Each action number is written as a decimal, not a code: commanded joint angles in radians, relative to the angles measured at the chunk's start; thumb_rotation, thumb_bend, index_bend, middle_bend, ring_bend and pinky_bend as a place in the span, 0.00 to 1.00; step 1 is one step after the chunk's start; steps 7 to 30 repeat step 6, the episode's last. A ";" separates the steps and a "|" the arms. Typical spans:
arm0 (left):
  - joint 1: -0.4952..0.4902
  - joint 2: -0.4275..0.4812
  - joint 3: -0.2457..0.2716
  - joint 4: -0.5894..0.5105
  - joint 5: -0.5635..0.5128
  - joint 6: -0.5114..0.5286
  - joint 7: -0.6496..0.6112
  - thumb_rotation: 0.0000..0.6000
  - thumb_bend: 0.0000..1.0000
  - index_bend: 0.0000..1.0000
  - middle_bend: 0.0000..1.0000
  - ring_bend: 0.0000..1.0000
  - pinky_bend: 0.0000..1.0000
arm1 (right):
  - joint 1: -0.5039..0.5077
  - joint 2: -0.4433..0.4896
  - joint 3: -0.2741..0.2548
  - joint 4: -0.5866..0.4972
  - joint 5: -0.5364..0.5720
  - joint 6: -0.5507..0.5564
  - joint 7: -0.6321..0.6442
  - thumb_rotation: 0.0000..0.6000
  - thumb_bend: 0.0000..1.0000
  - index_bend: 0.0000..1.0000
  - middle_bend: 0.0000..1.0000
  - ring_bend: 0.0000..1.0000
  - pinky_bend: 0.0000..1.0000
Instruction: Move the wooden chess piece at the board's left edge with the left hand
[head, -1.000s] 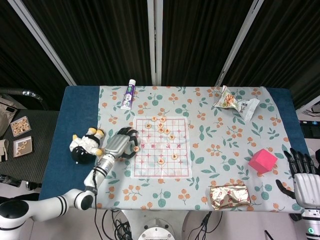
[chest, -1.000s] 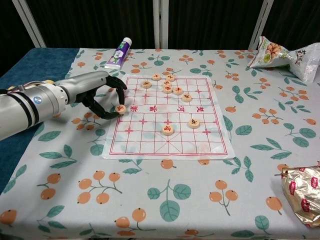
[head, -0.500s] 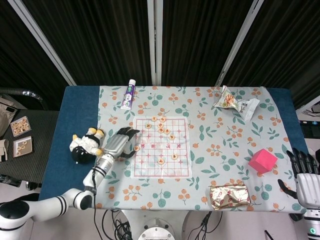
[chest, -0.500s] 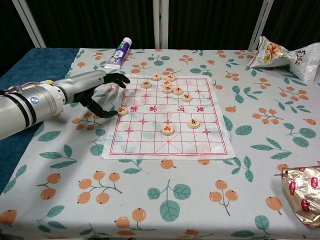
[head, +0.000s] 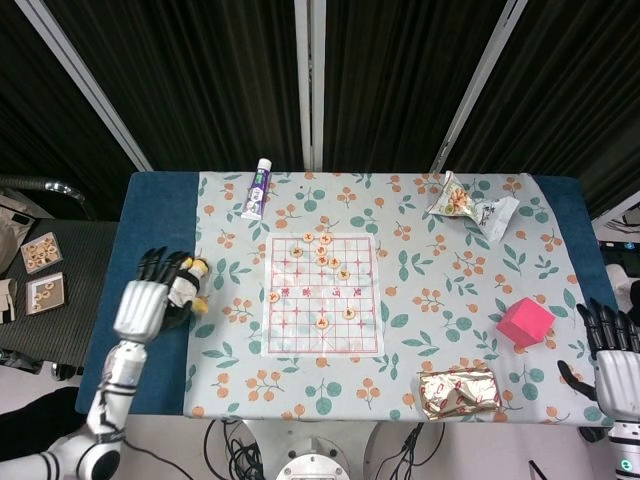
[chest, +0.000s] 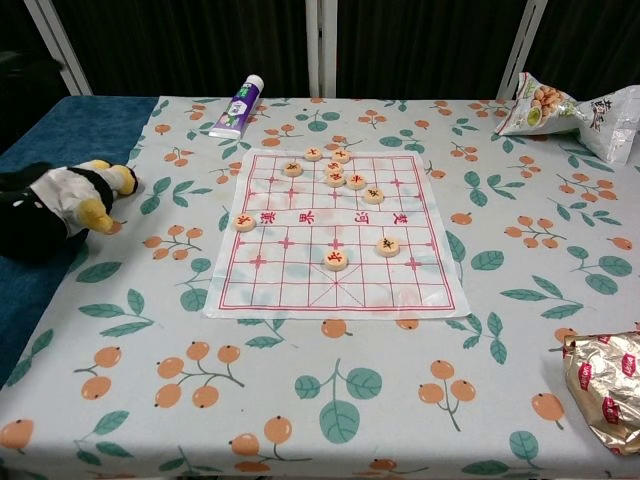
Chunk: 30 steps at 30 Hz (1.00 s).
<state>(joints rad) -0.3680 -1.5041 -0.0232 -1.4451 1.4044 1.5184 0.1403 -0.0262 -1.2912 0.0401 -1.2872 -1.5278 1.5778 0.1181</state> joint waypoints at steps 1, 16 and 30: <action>0.153 0.070 0.096 0.052 0.089 0.153 -0.050 1.00 0.30 0.11 0.11 0.00 0.03 | -0.004 -0.017 -0.008 0.013 0.002 -0.008 -0.020 1.00 0.15 0.00 0.00 0.00 0.00; 0.235 0.068 0.110 0.173 0.132 0.249 -0.190 1.00 0.30 0.11 0.11 0.00 0.02 | -0.008 -0.030 -0.015 0.003 0.001 -0.010 -0.064 1.00 0.15 0.00 0.00 0.00 0.00; 0.235 0.068 0.110 0.173 0.132 0.249 -0.190 1.00 0.30 0.11 0.11 0.00 0.02 | -0.008 -0.030 -0.015 0.003 0.001 -0.010 -0.064 1.00 0.15 0.00 0.00 0.00 0.00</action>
